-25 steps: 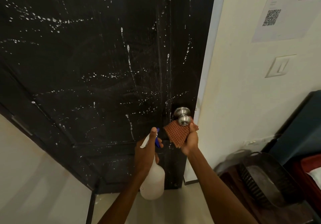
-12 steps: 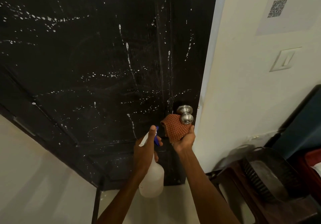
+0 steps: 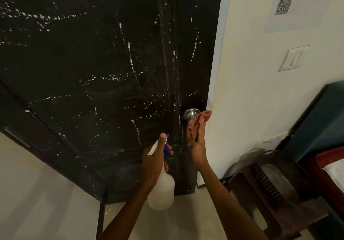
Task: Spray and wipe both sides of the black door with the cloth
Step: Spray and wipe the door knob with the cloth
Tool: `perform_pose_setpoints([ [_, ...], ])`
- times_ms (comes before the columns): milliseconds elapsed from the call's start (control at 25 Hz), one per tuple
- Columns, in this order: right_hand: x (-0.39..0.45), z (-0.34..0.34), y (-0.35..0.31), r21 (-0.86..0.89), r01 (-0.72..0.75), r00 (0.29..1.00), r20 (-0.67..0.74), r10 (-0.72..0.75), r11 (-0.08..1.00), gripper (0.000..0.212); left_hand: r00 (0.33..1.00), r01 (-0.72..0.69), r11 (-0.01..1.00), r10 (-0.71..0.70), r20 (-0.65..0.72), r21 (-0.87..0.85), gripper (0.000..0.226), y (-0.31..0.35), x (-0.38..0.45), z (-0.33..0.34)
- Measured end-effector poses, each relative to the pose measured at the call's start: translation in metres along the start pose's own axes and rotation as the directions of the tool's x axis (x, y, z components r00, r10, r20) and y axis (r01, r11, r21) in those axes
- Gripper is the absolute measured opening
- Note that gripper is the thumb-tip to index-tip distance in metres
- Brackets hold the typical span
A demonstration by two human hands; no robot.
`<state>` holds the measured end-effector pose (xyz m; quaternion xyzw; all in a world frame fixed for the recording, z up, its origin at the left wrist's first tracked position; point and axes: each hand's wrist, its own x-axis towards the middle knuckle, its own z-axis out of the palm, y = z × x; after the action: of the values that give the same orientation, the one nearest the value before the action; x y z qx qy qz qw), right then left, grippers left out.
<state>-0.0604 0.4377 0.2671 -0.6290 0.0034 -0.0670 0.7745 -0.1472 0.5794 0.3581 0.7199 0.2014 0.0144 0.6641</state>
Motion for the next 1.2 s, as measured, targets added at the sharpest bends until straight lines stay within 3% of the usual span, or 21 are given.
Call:
perform_pose_setpoints([
  [120, 0.013, -0.022, 0.019, -0.316, 0.199, 0.980, 0.074, -0.185, 0.928, 0.063, 1.000, 0.009, 1.000, -0.009, 0.013, 0.003, 0.073, -0.002, -0.002, 0.002],
  [280, 0.031, -0.042, 0.018, -0.457, 0.254, 0.967, 0.125, -0.221, 0.852, 0.051, 1.000, 0.007, 1.000, -0.006, -0.011, 0.024, 0.074, -0.004, -0.001, 0.003],
  [600, 0.046, -0.040, 0.007, -0.457, 0.260, 0.965, 0.140, -0.220, 0.851, 0.063, 0.999, 0.045, 0.999, -0.045, 0.005, 0.019, 0.073, -0.001, 0.000, 0.009],
  [800, 0.045, -0.044, 0.013, -0.497, 0.332, 0.942, 0.129, -0.310, 0.801, 0.045, 0.999, 0.033, 0.999, -0.033, 0.003, 0.022, 0.075, 0.001, -0.004, 0.014],
  [960, 0.054, -0.059, 0.016, -0.511, 0.332, 0.942, 0.143, -0.302, 0.793, 0.039, 1.000, 0.031, 0.999, -0.031, 0.004, 0.043, 0.074, 0.002, -0.003, 0.019],
  [1200, 0.049, -0.044, 0.014, -0.421, 0.283, 0.959, 0.147, -0.243, 0.862, 0.056, 0.999, 0.043, 0.997, -0.044, 0.017, 0.063, 0.071, 0.006, -0.001, 0.026],
])
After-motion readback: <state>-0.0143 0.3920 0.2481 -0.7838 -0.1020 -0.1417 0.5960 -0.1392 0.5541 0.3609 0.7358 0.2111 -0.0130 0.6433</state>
